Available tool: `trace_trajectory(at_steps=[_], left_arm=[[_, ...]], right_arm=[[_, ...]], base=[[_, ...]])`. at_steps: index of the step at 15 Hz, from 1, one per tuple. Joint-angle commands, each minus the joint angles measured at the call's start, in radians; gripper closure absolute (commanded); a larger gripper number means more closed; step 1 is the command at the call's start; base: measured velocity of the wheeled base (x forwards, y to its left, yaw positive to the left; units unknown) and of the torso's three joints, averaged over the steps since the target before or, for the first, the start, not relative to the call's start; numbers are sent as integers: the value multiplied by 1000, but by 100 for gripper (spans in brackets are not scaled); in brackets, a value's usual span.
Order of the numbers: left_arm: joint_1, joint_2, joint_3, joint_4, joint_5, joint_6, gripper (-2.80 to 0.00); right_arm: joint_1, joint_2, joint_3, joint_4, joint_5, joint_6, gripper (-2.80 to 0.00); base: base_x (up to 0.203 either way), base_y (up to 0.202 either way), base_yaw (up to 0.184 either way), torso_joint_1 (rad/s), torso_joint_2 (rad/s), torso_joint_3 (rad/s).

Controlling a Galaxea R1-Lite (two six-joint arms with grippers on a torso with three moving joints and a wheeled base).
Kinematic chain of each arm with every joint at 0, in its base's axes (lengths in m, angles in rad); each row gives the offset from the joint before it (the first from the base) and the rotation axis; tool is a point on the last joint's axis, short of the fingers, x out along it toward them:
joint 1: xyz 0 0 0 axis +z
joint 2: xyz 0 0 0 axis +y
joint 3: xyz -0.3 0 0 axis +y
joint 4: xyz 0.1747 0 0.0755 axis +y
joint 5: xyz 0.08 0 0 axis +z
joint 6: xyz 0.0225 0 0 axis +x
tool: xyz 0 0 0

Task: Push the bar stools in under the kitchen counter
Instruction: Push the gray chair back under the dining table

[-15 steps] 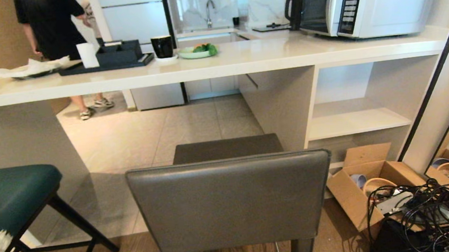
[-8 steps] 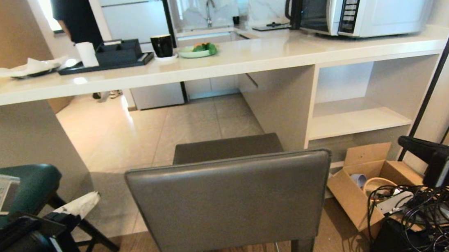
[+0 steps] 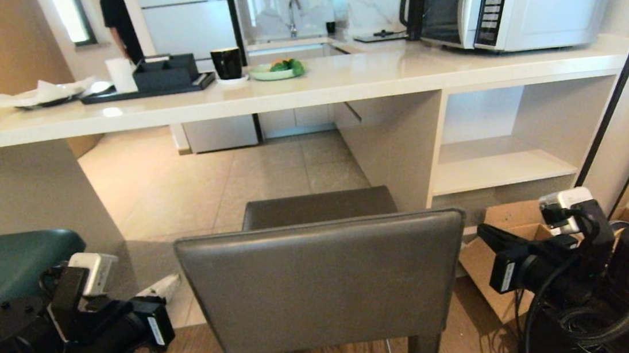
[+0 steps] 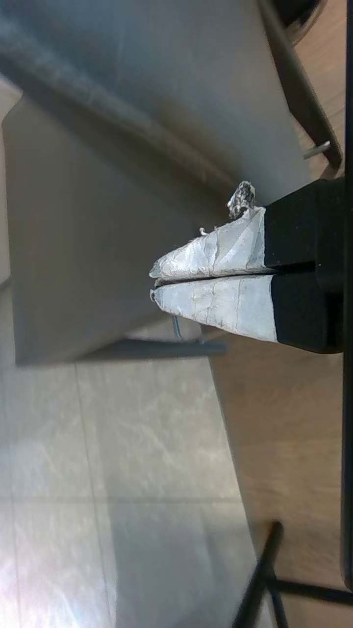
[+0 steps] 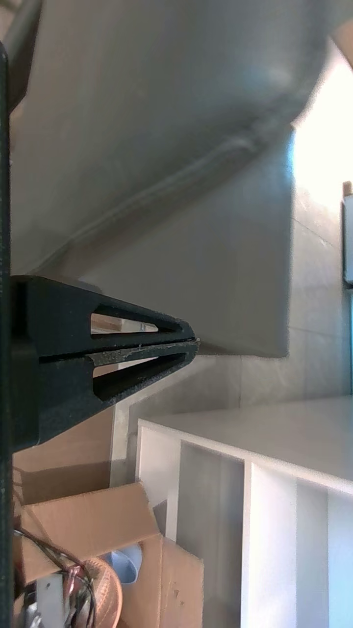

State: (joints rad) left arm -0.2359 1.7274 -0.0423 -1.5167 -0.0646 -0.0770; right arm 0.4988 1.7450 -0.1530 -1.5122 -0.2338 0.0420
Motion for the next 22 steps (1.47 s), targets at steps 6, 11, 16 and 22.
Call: trace_trajectory(at_steps=[6,11,16,22], left_arm=[[-89,44,-50,-13,8,2,0],[-116,74,-111,-13,10,3,0],[-134,132,-184,-13,72,10,0],[-161,136,-191,-13,111,39,0]], right_arm=[[36,99,-59,-18,-7,-13,0],[37,144,-138,-18,-7,-40,0],[37,169,-184,-18,-5,-51,0],[38,171,-178,-18,-5,-51,0]], base=[[0,0,0,0,0,0],[0,0,0,0,0,0],[0,0,0,0,0,0],[0,0,0,0,0,0]])
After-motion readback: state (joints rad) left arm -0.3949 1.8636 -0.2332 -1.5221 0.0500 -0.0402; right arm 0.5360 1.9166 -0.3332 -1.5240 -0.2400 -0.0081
